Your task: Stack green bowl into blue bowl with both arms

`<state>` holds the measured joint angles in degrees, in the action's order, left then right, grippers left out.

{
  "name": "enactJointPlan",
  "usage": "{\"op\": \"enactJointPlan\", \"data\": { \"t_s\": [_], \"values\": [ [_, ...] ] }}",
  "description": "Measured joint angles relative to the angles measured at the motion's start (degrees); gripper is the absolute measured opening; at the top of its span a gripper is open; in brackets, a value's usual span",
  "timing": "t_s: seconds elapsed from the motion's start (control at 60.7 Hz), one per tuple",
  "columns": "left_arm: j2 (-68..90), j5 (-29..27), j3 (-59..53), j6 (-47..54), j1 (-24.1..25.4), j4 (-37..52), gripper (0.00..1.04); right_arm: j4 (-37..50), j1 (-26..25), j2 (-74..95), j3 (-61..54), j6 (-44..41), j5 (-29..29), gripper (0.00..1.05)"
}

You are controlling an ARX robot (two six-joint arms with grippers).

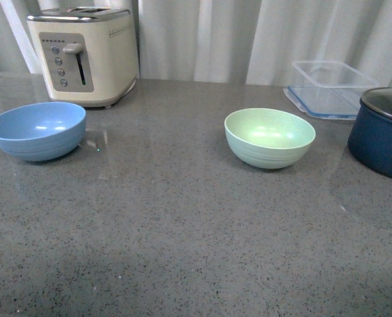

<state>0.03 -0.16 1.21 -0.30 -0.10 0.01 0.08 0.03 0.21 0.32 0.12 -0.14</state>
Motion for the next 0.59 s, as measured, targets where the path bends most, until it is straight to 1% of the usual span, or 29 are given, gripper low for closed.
{"op": "enactJointPlan", "data": {
  "t_s": [0.593],
  "values": [
    [0.0, 0.1, 0.0, 0.0, 0.0, 0.0, 0.98, 0.0, 0.0, 0.0, 0.0, 0.0, 0.0, 0.95]
  ]
}}
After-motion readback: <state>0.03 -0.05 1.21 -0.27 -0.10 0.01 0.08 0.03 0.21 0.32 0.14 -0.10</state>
